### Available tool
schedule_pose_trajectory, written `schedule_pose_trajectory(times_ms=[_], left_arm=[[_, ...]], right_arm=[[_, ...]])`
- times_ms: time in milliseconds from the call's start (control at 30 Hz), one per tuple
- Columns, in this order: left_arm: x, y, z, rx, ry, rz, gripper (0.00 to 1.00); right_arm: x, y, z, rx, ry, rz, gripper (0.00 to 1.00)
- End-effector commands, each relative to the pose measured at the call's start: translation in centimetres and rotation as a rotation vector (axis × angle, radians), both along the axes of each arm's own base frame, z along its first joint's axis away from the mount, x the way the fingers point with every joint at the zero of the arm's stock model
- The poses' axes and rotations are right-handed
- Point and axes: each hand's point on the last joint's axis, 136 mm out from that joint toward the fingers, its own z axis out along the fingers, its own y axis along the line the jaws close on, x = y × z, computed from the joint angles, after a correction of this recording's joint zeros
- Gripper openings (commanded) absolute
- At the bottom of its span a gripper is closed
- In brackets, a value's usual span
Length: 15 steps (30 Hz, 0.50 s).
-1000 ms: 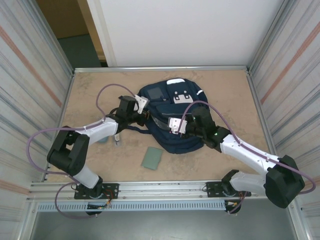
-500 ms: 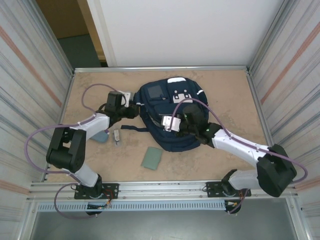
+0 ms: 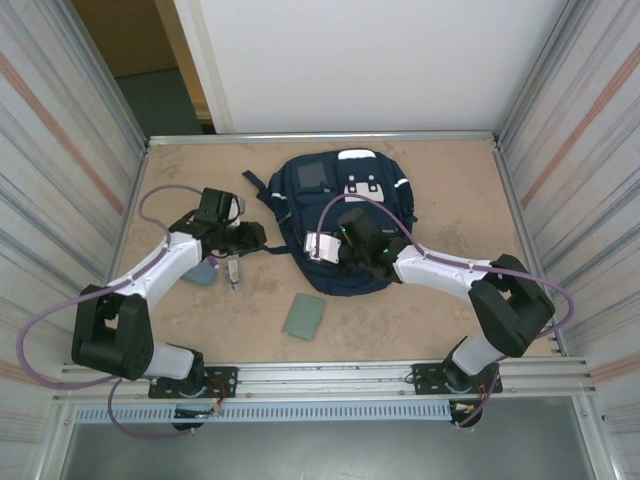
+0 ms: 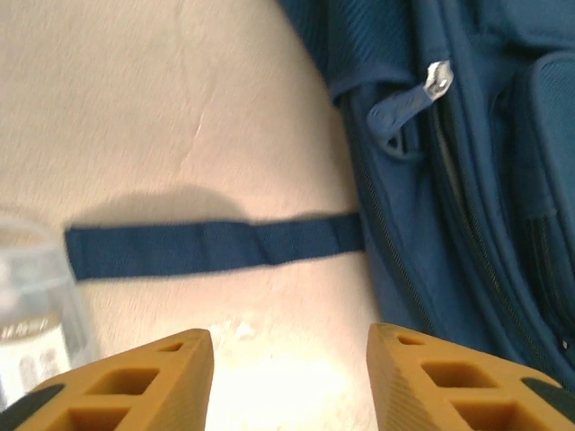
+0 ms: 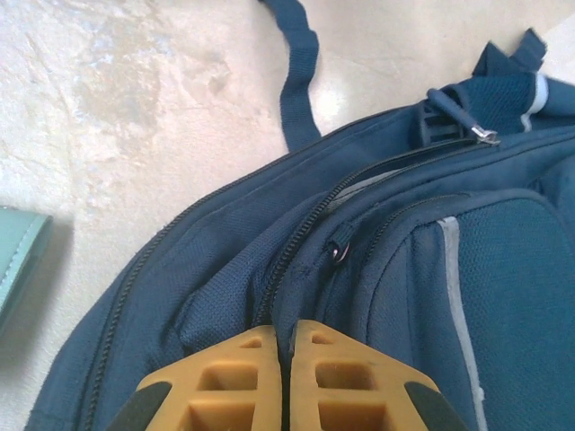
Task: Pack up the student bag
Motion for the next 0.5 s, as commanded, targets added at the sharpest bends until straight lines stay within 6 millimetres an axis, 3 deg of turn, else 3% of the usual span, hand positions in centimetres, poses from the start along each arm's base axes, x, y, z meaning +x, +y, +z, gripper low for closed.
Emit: schedule_pose_trajectory(times_ms=[0,200,467], left_arm=[[-3.3,2.6,-1.3,0.096,0.117,0.094,0.53],[-4.5,5.4,-3.8,0.184,0.219,0.17,0.57],[-3.6,4.3,-6.7,0.11,0.281,0.19,0.56]], right_arm=[[0.6,0.9,1.8,0.032,0.01,-0.035,0.0],[0.4,1.2,4.3,0.079,-0.008,-0.018,0.0],[0.2,0.8,7.0,0.037,-0.042,0.002,0.0]])
